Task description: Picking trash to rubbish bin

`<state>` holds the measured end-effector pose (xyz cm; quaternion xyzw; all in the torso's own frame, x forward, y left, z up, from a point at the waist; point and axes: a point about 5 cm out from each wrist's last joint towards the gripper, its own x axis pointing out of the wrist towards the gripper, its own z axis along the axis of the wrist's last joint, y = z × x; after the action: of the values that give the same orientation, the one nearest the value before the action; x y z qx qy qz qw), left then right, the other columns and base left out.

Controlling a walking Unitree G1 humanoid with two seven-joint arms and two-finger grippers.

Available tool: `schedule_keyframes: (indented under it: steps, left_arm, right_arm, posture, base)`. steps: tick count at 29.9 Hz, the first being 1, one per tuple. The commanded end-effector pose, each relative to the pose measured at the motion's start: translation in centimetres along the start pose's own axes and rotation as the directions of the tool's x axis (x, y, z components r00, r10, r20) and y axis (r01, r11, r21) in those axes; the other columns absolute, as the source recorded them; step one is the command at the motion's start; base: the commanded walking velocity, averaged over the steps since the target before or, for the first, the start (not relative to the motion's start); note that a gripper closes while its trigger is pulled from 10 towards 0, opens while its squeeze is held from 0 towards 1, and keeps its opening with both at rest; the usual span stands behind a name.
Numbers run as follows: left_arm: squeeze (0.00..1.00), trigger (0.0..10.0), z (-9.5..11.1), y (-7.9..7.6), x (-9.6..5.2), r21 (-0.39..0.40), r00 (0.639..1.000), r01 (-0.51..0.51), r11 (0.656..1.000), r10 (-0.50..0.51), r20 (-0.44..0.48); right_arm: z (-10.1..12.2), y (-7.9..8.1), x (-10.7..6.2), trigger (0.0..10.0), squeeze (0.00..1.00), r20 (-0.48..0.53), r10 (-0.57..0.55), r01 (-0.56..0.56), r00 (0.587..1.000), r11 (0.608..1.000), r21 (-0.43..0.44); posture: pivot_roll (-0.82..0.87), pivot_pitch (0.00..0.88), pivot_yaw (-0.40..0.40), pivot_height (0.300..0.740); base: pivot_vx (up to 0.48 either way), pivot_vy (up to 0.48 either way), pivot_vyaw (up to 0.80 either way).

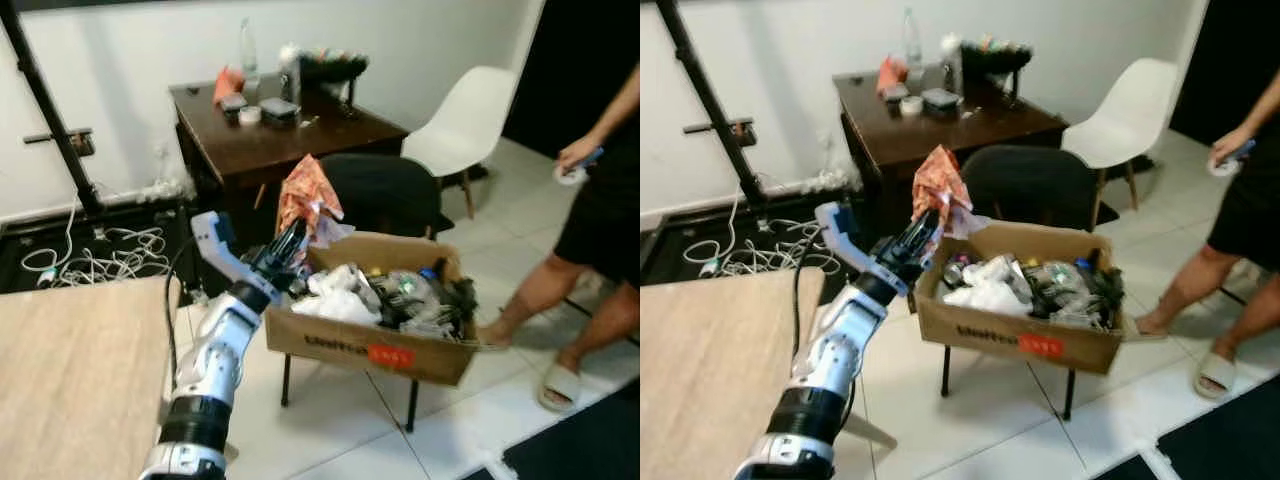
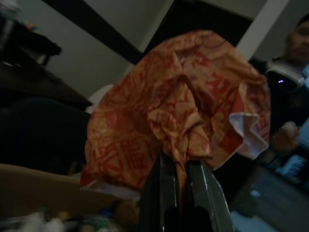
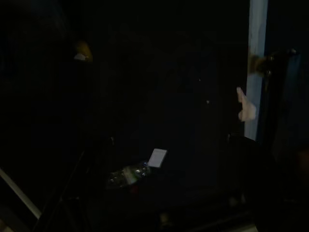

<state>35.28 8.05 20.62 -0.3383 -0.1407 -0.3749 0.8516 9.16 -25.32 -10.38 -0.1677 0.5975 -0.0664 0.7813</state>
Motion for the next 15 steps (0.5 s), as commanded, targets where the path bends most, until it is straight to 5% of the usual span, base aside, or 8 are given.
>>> schedule_keyframes:
  steps: [1,6,10,15]
  left_arm:
    - [0.00,10.0,-0.5,-0.1,-0.2,-0.002,1.000,0.004,1.000,-0.004,-0.021]
    - [0.00,10.0,-0.8,-0.4,-0.2,-0.014,0.999,0.026,1.000,-0.026,-0.032]
    - [0.00,10.0,-2.1,-1.9,-1.2,-0.058,0.974,0.189,0.980,-0.195,-0.111]
    - [0.00,10.0,-2.7,-2.4,-1.9,-0.061,0.956,0.245,0.968,-0.252,-0.148]
  right_arm:
    - [-0.5,0.1,0.0,10.0,0.00,-0.018,0.002,-0.003,1.000,1.000,-0.025]
    - [-0.6,0.1,0.0,10.0,0.00,-0.027,0.005,-0.006,1.000,1.000,-0.027]
    - [-0.8,0.0,0.0,10.0,0.00,-0.035,0.004,-0.005,0.999,1.000,-0.015]
    - [-0.8,0.1,0.0,10.0,0.00,-0.037,0.005,-0.006,0.999,1.000,-0.013]
  posture:
    - [-0.27,0.089,0.110,0.740]
    - [-0.27,0.087,0.110,0.740]
    - [-0.27,0.090,0.113,0.740]
    - [-0.27,0.090,0.113,0.740]
  base:
    - [0.390,0.000,0.00]
    - [0.383,0.000,-0.77]
    - [0.373,0.000,-0.77]
    - [0.359,0.000,-0.77]
